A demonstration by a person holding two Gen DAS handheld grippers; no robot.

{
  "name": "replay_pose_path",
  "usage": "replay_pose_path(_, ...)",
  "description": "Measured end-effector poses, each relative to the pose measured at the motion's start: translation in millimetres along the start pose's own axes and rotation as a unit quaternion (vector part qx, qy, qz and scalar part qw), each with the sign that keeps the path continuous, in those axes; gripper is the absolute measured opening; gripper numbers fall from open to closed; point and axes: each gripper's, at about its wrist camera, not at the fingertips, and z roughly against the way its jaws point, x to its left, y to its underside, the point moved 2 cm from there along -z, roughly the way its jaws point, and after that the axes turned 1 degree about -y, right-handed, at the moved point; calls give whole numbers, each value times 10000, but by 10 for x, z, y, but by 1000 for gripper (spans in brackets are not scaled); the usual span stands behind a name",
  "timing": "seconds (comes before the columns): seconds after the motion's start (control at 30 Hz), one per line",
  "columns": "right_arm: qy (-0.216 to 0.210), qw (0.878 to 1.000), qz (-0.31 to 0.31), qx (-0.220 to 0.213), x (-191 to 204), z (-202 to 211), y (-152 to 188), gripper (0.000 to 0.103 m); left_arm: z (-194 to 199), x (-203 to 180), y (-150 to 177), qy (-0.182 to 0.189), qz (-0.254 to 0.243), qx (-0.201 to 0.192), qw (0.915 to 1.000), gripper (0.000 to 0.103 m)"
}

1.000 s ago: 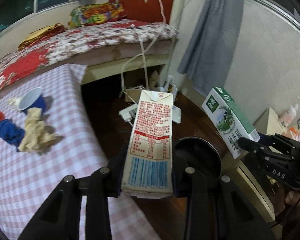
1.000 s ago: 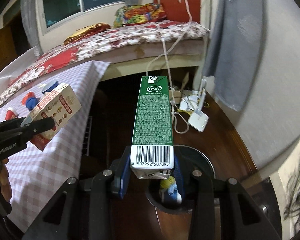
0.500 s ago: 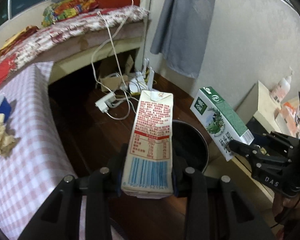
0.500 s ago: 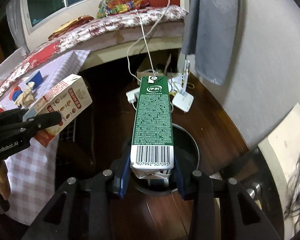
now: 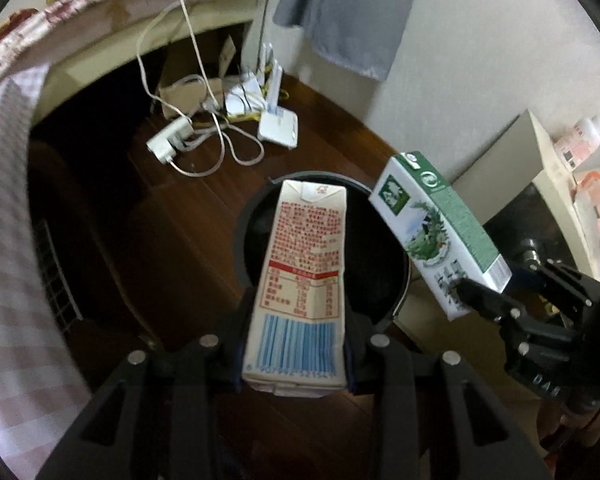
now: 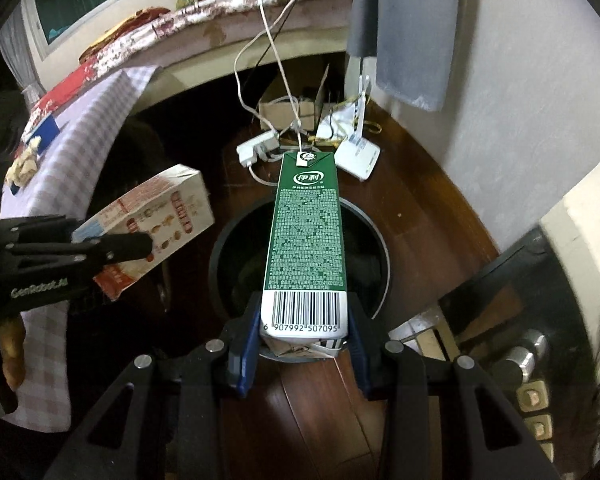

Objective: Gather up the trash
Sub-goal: 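Carry both cartons over the black bin and open both tools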

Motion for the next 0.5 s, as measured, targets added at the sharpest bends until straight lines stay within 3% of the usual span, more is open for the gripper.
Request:
replay_pose_path(0.4,-66,9972,406,625,-19,-574,29,42,-798,-187,-66,165,123,953,9952,40)
replay_pose_path(0.43,-95,9954,549,786,-8,-670,27,43,-854,-171,-81,83,198,951,9952,47)
replay_pose_path(0.47,26,9941,635,875,-18,-736,42,48,-898,-141,-88,-36,289,966,9949,76)
replay_pose_path(0.5,172,9938,664,876,-35,-774,47,56,-899,-113,-91,-97,388,928,9949,89)
